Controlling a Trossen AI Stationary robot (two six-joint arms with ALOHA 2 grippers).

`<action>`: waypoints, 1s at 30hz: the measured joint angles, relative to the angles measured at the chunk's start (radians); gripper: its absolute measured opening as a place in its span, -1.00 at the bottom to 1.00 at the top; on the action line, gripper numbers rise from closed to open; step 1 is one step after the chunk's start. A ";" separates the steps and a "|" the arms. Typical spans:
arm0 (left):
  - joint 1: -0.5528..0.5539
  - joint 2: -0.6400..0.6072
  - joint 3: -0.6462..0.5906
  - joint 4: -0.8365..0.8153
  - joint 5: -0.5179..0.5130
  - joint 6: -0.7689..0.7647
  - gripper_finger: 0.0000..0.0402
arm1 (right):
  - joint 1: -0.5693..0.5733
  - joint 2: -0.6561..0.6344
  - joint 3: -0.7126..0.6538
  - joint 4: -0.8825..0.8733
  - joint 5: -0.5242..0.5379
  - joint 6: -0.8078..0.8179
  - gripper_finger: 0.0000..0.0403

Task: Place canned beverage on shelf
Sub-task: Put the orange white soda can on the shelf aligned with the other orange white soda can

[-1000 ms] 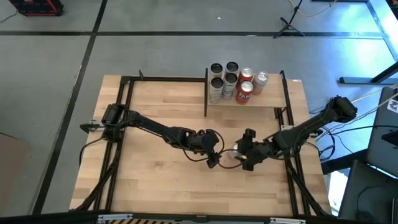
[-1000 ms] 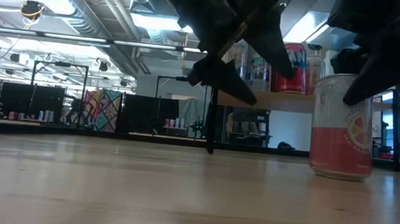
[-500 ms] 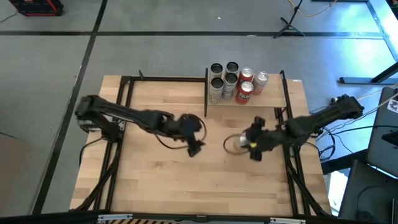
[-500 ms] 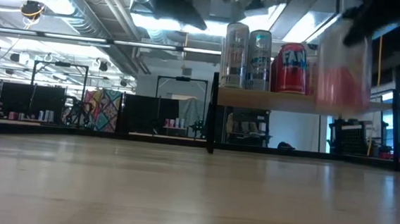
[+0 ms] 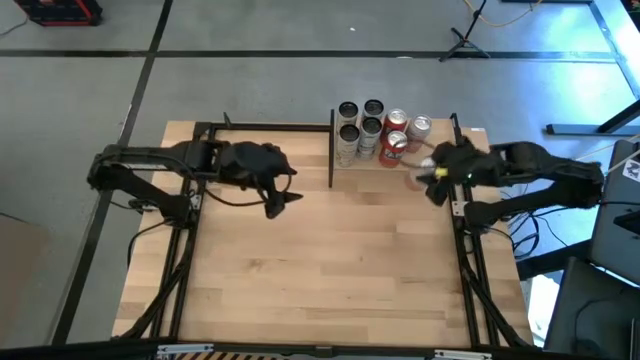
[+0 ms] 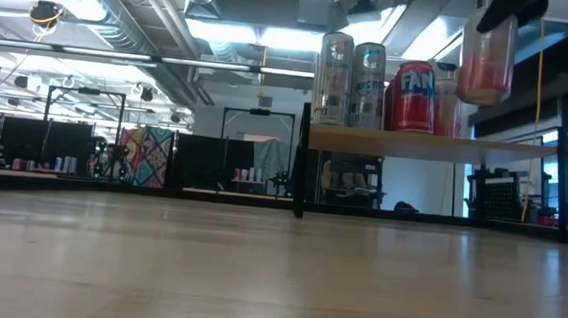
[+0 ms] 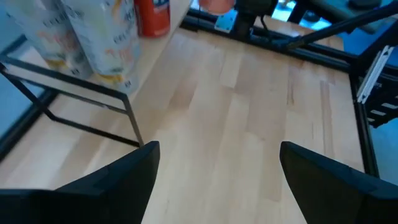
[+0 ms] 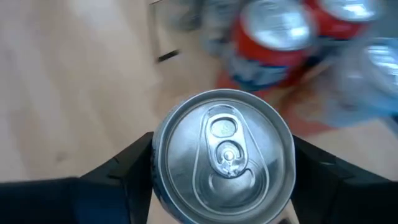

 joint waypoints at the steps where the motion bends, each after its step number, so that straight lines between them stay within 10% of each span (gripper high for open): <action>1: 0.004 -0.010 0.000 -0.002 0.002 0.013 0.64 | -0.033 -0.017 -0.005 0.004 0.006 -0.009 0.31; 16: 0.063 -0.026 0.000 -0.010 0.001 0.056 0.64 | -0.558 -0.080 -0.172 0.222 -0.285 -0.289 0.31; 30: 0.068 -0.026 0.000 -0.008 0.002 0.051 0.64 | -0.691 0.014 -0.173 0.294 -0.357 -0.386 0.31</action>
